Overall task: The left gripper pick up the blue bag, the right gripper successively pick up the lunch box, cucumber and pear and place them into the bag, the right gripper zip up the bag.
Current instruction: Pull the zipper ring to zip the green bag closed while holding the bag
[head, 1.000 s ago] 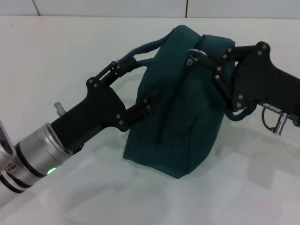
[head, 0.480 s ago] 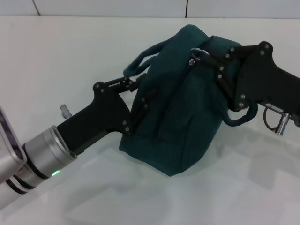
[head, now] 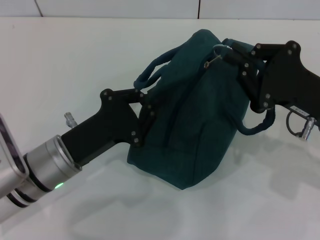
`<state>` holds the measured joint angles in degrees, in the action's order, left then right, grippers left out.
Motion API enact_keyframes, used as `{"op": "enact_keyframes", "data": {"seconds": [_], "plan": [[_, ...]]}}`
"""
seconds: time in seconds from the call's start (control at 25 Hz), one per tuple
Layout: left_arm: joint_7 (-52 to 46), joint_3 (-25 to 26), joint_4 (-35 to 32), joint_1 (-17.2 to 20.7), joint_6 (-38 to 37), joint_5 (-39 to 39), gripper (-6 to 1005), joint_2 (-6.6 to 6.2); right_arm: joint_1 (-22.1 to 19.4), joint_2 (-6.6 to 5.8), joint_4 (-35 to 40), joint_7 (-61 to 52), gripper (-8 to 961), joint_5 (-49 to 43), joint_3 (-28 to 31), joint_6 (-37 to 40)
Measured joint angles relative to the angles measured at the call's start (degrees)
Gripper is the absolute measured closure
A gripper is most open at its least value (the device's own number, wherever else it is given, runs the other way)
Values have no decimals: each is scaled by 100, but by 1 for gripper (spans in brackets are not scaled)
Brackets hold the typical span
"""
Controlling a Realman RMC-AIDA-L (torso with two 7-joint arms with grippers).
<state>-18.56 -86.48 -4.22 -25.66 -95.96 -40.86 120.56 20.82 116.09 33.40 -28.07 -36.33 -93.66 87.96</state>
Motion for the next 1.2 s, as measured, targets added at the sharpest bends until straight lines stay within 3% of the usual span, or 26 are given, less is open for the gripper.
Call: {"op": "enact_keyframes", "data": {"seconds": [0.24, 0.6, 1.2], "plan": [[50, -14, -65, 1, 4, 2, 944, -41, 4, -1, -138, -73, 937, 72, 19, 12], [139, -17, -71, -49, 225, -1, 945, -80, 17, -24, -716, -246, 937, 891, 25, 199], [151, 16, -70, -10, 263, -10, 945, -120, 72, -111, -1181, -1055, 938, 973, 301, 259]]}}
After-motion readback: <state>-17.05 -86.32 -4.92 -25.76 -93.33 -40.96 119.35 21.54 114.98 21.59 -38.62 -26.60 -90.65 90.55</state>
